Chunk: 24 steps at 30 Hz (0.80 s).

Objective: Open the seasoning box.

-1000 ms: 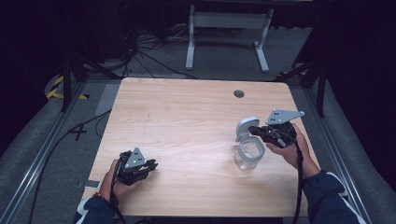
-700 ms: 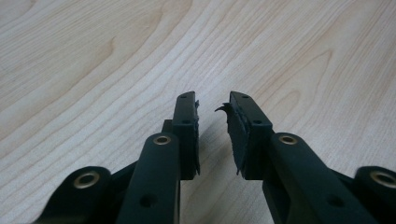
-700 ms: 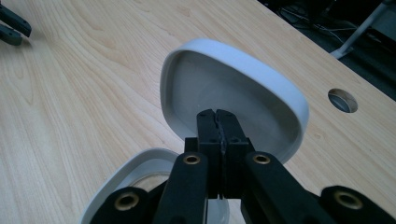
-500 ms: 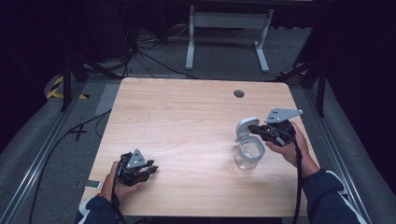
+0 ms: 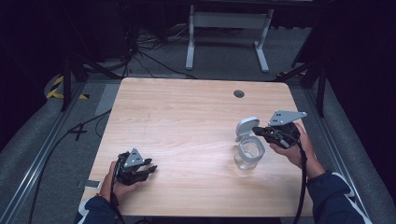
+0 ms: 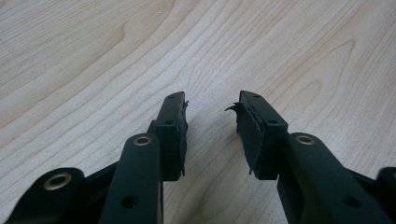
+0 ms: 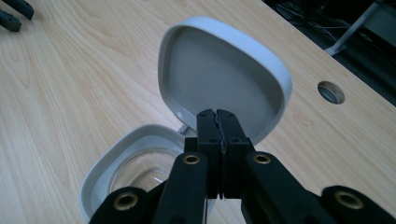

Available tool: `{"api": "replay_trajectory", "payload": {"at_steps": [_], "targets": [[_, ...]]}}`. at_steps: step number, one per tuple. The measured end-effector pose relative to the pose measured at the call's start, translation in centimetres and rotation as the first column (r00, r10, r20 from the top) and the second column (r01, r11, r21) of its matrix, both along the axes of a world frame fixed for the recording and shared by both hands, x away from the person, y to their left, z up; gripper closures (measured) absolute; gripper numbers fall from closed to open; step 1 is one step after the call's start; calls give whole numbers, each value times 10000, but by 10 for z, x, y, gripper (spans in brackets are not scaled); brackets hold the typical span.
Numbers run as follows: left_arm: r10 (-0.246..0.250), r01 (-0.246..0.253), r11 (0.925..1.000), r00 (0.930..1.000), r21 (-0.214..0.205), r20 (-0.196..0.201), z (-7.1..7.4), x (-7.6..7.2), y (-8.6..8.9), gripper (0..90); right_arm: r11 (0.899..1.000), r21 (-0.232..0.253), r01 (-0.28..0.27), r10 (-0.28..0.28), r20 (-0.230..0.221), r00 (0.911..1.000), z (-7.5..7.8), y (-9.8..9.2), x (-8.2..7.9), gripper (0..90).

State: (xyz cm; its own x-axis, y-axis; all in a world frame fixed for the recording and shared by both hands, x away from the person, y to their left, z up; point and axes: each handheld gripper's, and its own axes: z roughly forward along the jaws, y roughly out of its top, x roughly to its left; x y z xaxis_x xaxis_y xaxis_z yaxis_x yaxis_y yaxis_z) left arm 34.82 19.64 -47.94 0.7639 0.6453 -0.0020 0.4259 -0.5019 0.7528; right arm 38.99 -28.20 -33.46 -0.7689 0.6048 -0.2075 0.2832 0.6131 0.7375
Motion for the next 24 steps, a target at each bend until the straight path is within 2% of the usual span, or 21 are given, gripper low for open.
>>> {"api": "replay_trajectory", "payload": {"at_steps": [4, 8, 15, 21, 24], "targets": [[123, -123, 9999, 9999, -60, -69, 0, 0, 0, 579, 9999, -123, 120, -120, -7, 9999, 2, -7, -5, 859], [40, -40, 10000, 10000, 60, -6, 0, 1, 2, 528, 9997, -82, 241, -240, 46, 9997, 1, -14, -9, 828], [91, -91, 10000, 9999, 4, -90, 0, 1, 2, 495, 9998, -64, 163, -163, -11, 9999, 0, -29, -21, 795], [119, -119, 9999, 9998, -15, -143, 0, 1, 2, 483, 9993, -336, 175, -175, -11, 9998, -7, -43, -32, 748], [122, -122, 9999, 9998, -18, -125, 0, 1, 1, 483, 9993, -298, 207, -208, -41, 9998, -10, -51, -34, 731]]}}
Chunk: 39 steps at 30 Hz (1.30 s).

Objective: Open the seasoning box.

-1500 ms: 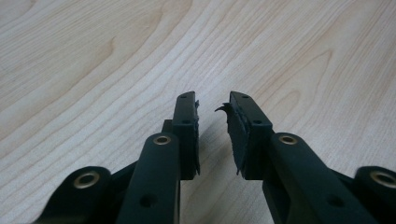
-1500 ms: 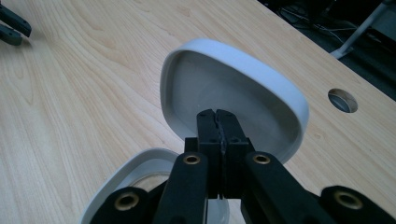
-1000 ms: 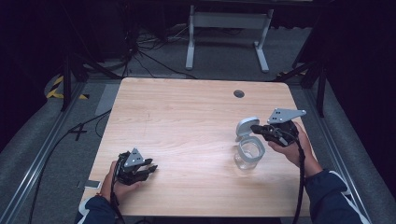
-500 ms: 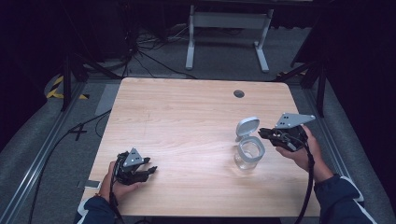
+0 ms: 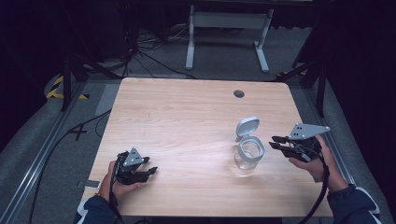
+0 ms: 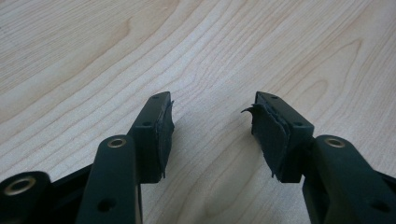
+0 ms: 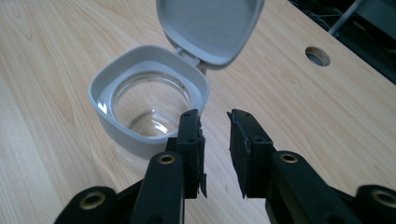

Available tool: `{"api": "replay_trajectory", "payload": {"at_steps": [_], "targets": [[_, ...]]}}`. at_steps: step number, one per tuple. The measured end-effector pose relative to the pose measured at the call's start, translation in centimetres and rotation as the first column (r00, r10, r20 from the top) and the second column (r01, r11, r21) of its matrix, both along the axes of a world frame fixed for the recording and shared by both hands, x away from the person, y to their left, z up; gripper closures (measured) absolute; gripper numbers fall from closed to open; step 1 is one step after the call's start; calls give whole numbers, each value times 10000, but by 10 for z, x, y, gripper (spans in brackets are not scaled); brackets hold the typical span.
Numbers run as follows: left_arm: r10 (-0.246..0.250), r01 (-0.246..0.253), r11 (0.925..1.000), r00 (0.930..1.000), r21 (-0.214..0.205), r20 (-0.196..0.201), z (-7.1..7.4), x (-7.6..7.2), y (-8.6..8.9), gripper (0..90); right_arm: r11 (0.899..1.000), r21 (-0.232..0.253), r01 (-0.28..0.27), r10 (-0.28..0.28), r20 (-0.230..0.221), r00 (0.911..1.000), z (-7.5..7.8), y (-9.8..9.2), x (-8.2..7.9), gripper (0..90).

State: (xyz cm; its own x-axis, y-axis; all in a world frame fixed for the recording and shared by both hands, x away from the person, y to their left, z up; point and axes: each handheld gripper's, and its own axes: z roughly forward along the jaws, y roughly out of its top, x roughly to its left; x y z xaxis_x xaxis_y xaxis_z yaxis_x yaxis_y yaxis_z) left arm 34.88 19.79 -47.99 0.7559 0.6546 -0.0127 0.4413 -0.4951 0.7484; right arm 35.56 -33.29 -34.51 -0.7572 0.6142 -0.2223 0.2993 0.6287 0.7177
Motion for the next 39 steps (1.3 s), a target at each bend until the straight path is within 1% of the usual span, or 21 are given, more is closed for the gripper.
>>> {"api": "replay_trajectory", "payload": {"at_steps": [4, 6, 7, 8, 10, 13, 15, 17, 20, 21, 24, 25, 28, 29, 32, 34, 35, 36, 37, 39], "targets": [[0, 0, 10000, 10000, -2, -20, 0, 0, 0, 481, 9997, 143, 217, -215, -135, 9997, -6, -14, -5, 691], [-1, 1, 10000, 10000, 1, -13, 0, 0, 0, 480, 9991, 366, 206, -196, -276, 9994, -10, -21, -7, 667], [-6, 6, 10000, 10000, 6, -13, 0, 0, 0, 480, 9990, 403, 206, -195, -268, 9994, -13, -24, -7, 661], [-6, 6, 10000, 10000, 6, -13, 0, 0, 0, 480, 9990, 403, 206, -195, -268, 9994, -13, -24, -7, 661], [-7, 7, 10000, 10000, -2, -5, 0, 0, 0, 480, 9987, 385, 333, -319, -385, 9988, -20, -30, -9, 637], [-5, 5, 10000, 10000, 1, -8, 0, 0, 0, 480, 9988, 259, 422, -411, -413, 9983, -32, -39, -11, 602], [-6, 6, 10000, 10000, -4, -18, 0, 0, 0, 480, 9989, 237, 413, -401, -492, 9980, -42, -44, -13, 600], [-20, 20, 10000, 10000, -6, -21, 0, 0, 0, 477, 9990, 78, 448, -443, -522, 9977, -50, -48, -14, 594], [-17, 17, 10000, 10000, -17, -28, 0, 0, 0, 476, 9981, 181, 581, -568, -659, 9962, -60, -54, -16, 577], [-45, 45, 10000, 10000, 14, -4, 0, 0, 0, 476, 9978, 158, 638, -628, -602, 9962, -63, -56, -17, 572], [-40, 40, 10000, 10000, 7, -7, 0, 0, 0, 476, 9968, 269, 753, -732, -700, 9949, -69, -60, -19, 561], [-40, 40, 10000, 10000, 4, -12, 0, 0, 0, 475, 9964, 257, 803, -785, -649, 9948, -72, -61, -21, 549], [-14, 14, 10000, 10000, 1, -24, 0, 0, 0, 465, 9942, 429, 989, -961, -629, 9934, -79, -67, -24, 524], [-16, 16, 10000, 10000, 2, -27, 0, 0, 0, 464, 9922, 457, 1157, -1129, -605, 9918, -83, -70, -26, 513], [-20, 20, 10000, 10000, -1, -28, 0, 0, 0, 461, 9886, 687, 1340, -1284, -801, 9885, -93, -76, -29, 483], [-19, 19, 10000, 10000, 0, -23, 0, 0, 0, 461, 9872, 623, 1469, -1408, -930, 9857, -99, -80, -31, 467], [-18, 18, 10000, 10000, 2, -23, 0, 0, 0, 461, 9859, 678, 1530, -1458, -1012, 9841, -102, -82, -33, 457], [-21, 21, 10000, 10000, 3, -24, 0, 0, 0, 461, 9851, 657, 1586, -1518, -983, 9835, -105, -83, -34, 440], [-8, 8, 10000, 10000, -3, -15, 0, 0, 0, 461, 9841, 742, 1612, -1537, -974, 9833, -108, -85, -36, 431], [-36, 36, 10000, 10000, 23, 25, 0, 0, 0, 460, 9805, 1075, 1642, -1516, -1169, 9815, -112, -89, -39, 384]]}}
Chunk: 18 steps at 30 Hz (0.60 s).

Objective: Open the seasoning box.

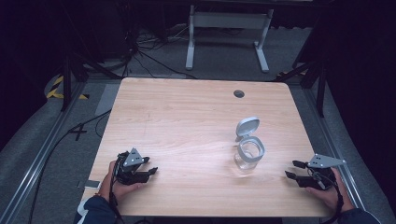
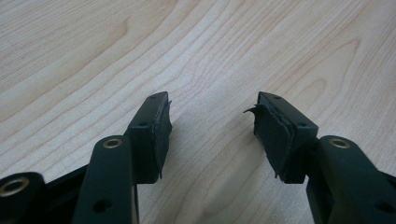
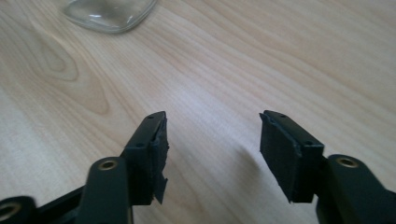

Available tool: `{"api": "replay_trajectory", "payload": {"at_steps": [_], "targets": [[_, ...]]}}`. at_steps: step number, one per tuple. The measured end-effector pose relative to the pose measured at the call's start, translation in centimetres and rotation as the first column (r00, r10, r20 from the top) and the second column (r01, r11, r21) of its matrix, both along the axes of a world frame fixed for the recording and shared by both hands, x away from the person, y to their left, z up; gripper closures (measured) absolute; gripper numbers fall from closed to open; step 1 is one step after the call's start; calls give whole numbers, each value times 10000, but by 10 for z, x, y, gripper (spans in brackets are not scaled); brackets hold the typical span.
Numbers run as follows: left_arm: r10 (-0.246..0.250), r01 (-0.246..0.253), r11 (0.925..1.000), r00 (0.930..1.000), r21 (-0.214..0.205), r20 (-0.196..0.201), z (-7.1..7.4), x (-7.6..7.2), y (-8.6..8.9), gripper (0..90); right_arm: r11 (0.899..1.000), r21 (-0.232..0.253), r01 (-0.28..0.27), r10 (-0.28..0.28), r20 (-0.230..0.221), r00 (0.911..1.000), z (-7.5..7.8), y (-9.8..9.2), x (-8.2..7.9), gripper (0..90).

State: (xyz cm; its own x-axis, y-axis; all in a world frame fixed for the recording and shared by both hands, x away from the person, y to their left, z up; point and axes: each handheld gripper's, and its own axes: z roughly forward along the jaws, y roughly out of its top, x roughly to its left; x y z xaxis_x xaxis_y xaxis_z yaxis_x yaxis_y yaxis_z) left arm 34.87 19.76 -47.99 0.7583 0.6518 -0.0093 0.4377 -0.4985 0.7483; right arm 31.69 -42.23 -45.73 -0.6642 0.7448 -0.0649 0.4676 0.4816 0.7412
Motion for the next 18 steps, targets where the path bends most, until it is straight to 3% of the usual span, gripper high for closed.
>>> {"api": "replay_trajectory", "payload": {"at_steps": [5, 14, 18], "targets": [[0, 0, 10000, 10000, 10, 1, 0, 0, 0, 460, 9988, 380, 299, -295, -107, 9995, -9, -8, -5, 326], [-66, 63, 9998, 9999, 162, 145, 1, 0, 1, 453, 9985, 347, 418, -415, -100, 9991, -9, -7, -6, 305], [15, -16, 10000, 10000, -7, -79, 0, -2, 0, 440, 9984, 358, 429, -425, -110, 9990, -9, -7, -6, 302]]}}
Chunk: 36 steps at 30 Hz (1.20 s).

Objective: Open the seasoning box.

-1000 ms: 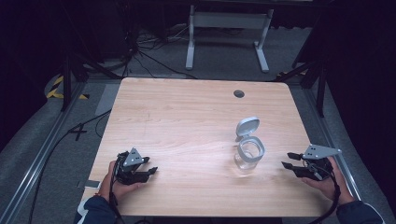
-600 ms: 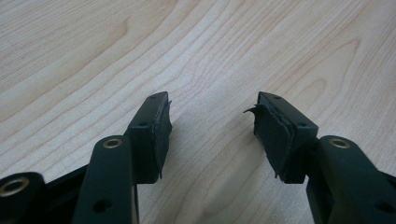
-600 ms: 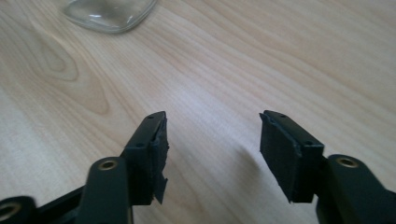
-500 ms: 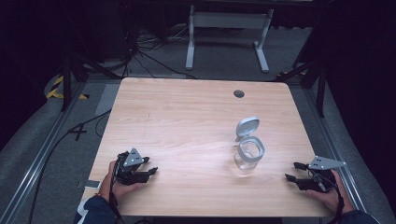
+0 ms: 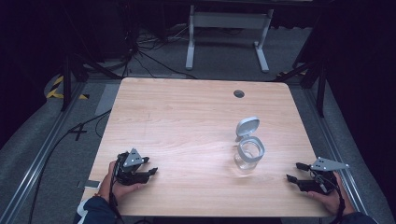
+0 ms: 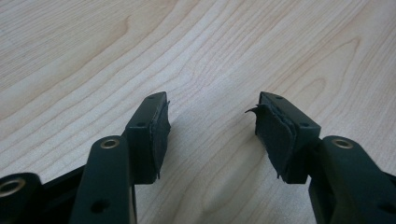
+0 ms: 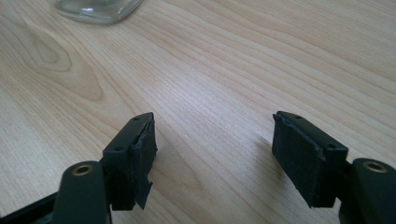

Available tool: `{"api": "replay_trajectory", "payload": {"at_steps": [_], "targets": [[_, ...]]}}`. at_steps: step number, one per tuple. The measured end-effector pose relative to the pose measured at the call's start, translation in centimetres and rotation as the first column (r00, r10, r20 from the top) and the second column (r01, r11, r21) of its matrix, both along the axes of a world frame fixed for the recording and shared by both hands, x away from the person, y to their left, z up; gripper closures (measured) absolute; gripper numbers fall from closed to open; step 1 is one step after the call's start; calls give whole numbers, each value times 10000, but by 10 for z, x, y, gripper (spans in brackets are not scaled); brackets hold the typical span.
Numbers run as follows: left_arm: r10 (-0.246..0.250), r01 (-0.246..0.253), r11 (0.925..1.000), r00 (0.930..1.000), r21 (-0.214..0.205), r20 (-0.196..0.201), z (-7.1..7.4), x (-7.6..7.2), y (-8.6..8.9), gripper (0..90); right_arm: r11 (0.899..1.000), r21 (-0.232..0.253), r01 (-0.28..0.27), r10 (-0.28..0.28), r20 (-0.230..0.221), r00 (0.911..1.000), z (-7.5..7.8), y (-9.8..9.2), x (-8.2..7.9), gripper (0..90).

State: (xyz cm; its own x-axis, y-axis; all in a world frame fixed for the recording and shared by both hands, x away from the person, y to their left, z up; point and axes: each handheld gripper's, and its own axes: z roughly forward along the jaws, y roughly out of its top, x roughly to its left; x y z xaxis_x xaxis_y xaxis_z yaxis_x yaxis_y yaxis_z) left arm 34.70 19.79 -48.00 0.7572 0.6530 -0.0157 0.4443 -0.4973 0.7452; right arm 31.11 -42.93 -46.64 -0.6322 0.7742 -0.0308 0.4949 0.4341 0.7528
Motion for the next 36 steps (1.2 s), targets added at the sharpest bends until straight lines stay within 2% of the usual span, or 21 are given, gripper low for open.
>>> {"api": "replay_trajectory", "payload": {"at_steps": [5, 7, 8, 11, 23, 27, 28, 36], "targets": [[-37, 37, 10000, 10000, 6, -8, 0, 0, 0, 435, 10000, -13, -15, 15, -10, 10000, 0, 1, 1, 298], [-166, 166, 9997, 9999, 179, 26, 1, 1, 1, 433, 10000, -15, -14, 14, -8, 10000, 0, 1, 2, 297], [-160, 160, 9998, 9998, 74, 68, 0, 1, 1, 432, 10000, -13, -16, 16, -9, 10000, 0, 1, 2, 297], [-200, 197, 9997, 9996, 175, 196, 1, 2, 2, 430, 10000, -15, -17, 17, -9, 10000, 0, 1, 2, 297], [-220, 216, 9996, 9995, 177, 226, 1, 3, 2, 427, 10000, 1, -24, 24, -9, 10000, 0, 1, 2, 297], [-224, 221, 9996, 9995, 164, 217, 1, 3, 2, 419, 10000, 3, -21, 21, -12, 10000, 0, 1, 2, 297], [-157, 157, 9999, 9998, 26, 85, 0, 2, 1, 418, 10000, 4, -23, 23, -11, 10000, 0, 1, 2, 297], [-53, 53, 10000, 10000, 21, -21, 0, 2, 1, 395, 10000, 0, -30, 30, -17, 10000, 0, 1, 2, 297]]}}
